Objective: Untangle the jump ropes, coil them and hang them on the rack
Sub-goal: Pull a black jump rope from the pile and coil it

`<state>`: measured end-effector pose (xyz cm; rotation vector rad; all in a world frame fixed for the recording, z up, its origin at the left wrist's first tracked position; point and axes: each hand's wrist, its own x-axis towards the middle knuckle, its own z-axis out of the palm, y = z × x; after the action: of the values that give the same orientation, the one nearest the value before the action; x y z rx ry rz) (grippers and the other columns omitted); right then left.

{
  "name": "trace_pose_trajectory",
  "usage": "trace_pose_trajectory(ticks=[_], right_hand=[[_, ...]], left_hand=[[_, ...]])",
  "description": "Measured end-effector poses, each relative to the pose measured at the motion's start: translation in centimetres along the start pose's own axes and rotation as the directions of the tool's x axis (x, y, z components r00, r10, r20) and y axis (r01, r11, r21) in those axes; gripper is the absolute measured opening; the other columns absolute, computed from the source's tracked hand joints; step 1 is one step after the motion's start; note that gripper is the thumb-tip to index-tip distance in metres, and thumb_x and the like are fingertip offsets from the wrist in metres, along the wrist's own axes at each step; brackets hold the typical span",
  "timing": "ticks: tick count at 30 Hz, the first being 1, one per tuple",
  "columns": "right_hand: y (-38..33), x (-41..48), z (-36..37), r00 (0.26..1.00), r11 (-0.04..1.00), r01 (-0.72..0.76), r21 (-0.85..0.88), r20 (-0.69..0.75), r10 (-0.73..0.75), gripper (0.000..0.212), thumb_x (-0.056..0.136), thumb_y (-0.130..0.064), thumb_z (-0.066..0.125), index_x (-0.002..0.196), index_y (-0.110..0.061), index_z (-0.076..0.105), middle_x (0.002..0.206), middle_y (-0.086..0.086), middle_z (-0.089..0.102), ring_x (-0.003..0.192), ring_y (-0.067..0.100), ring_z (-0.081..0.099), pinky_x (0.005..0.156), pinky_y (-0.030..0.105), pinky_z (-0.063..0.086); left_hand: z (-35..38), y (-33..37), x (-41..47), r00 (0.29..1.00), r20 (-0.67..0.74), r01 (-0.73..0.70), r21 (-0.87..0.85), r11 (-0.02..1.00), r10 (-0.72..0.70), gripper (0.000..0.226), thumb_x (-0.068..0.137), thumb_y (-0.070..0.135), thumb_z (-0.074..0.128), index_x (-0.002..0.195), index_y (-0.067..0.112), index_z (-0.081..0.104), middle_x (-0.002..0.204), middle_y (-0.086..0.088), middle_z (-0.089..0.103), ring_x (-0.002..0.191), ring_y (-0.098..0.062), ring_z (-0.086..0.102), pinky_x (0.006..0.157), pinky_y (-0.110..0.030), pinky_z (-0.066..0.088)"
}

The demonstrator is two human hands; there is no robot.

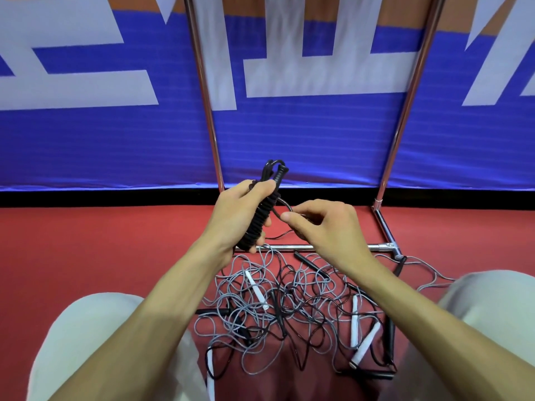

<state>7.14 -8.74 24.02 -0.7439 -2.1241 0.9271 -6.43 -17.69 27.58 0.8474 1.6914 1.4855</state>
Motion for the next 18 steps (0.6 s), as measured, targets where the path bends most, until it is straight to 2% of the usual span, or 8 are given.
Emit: trace_pose_trajectory(ticks=[3, 4, 5, 7, 9, 12, 15, 18], right_hand=[[0.6, -0.1, -0.2, 0.976, 0.954, 0.18, -0.239, -0.075, -0.203, 0.017, 0.085, -0.033, 0.068, 0.088, -0.019, 0.077, 0.068, -0.006, 0.071, 0.063, 0.01, 0.066, 0.062, 0.03, 0.054], [0.7, -0.1, -0.2, 0.958, 0.936, 0.23, -0.266, -0.106, -0.266, 0.019, 0.084, -0.032, 0.067, 0.09, -0.017, 0.077, 0.071, -0.004, 0.073, 0.066, 0.012, 0.067, 0.064, 0.033, 0.055], [0.8, -0.1, -0.2, 0.941, 0.932, 0.267, -0.247, -0.143, -0.308, 0.018, 0.083, -0.028, 0.067, 0.089, -0.015, 0.077, 0.075, -0.003, 0.073, 0.07, 0.013, 0.068, 0.067, 0.033, 0.055], [0.7, 0.1, -0.2, 0.92, 0.946, 0.311, -0.095, -0.221, -0.324, 0.011, 0.081, -0.017, 0.068, 0.084, -0.01, 0.076, 0.082, -0.005, 0.073, 0.078, 0.008, 0.067, 0.075, 0.022, 0.052], [0.2, 0.3, -0.3, 0.947, 0.962, 0.237, 0.139, -0.253, -0.197, 0.008, 0.081, -0.007, 0.069, 0.084, -0.01, 0.076, 0.089, -0.008, 0.072, 0.085, 0.002, 0.066, 0.08, 0.013, 0.047], [-0.4, 0.4, -0.7, 0.987, 0.891, 0.038, 0.452, -0.156, 0.037, 0.013, 0.086, -0.002, 0.064, 0.083, -0.009, 0.074, 0.086, 0.001, 0.074, 0.09, 0.008, 0.068, 0.084, 0.019, 0.051], [-1.0, 0.5, -0.6, 0.978, 0.692, -0.167, 0.702, 0.029, 0.207, 0.023, 0.094, -0.005, 0.052, 0.076, -0.006, 0.066, 0.068, 0.007, 0.067, 0.072, 0.016, 0.065, 0.073, 0.026, 0.054], [-1.0, 0.8, -0.2, 0.918, 0.56, -0.347, 0.753, 0.15, 0.367, 0.025, 0.095, -0.009, 0.05, 0.071, -0.006, 0.056, 0.066, 0.009, 0.052, 0.051, 0.015, 0.046, 0.056, 0.027, 0.042]], left_hand=[[-0.4, 0.0, 0.3, 0.999, -0.049, 0.002, 0.003, 1.0, -0.002, 0.025, 0.093, 0.041, 0.058, 0.083, 0.018, 0.058, 0.064, -0.01, 0.058, 0.042, -0.024, 0.049, 0.04, -0.025, 0.038], [-0.5, 0.0, 0.5, 0.997, -0.073, 0.009, -0.017, 1.0, -0.01, 0.025, 0.093, 0.041, 0.058, 0.085, 0.016, 0.059, 0.063, -0.01, 0.058, 0.041, -0.024, 0.049, 0.04, -0.025, 0.038], [-0.6, 0.0, 0.7, 0.995, -0.097, 0.02, -0.05, 0.999, -0.025, 0.026, 0.092, 0.041, 0.058, 0.088, 0.015, 0.059, 0.064, -0.009, 0.058, 0.041, -0.024, 0.049, 0.039, -0.025, 0.038], [-0.7, -0.2, 1.0, 0.988, -0.141, 0.05, -0.129, 0.99, -0.068, 0.028, 0.091, 0.041, 0.058, 0.092, 0.014, 0.058, 0.065, -0.009, 0.057, 0.041, -0.023, 0.048, 0.039, -0.025, 0.038], [-0.9, -0.5, 1.4, 0.978, -0.175, 0.082, -0.193, 0.978, -0.116, 0.029, 0.09, 0.042, 0.058, 0.094, 0.013, 0.056, 0.066, -0.009, 0.057, 0.041, -0.022, 0.048, 0.04, -0.024, 0.038], [-1.4, -0.8, 2.0, 0.961, -0.206, 0.116, -0.308, 0.944, -0.185, 0.031, 0.091, 0.044, 0.057, 0.093, 0.013, 0.056, 0.068, -0.009, 0.056, 0.041, -0.021, 0.047, 0.041, -0.024, 0.038], [-1.6, -0.9, 2.4, 0.938, -0.268, 0.108, -0.375, 0.921, -0.219, 0.031, 0.09, 0.043, 0.057, 0.094, 0.013, 0.058, 0.072, -0.012, 0.056, 0.04, -0.02, 0.047, 0.04, -0.023, 0.038], [-1.0, -1.4, 2.3, 0.939, -0.303, 0.069, -0.301, 0.951, -0.164, 0.027, 0.09, 0.04, 0.058, 0.086, 0.014, 0.056, 0.07, -0.011, 0.056, 0.039, -0.021, 0.046, 0.041, -0.024, 0.037]])
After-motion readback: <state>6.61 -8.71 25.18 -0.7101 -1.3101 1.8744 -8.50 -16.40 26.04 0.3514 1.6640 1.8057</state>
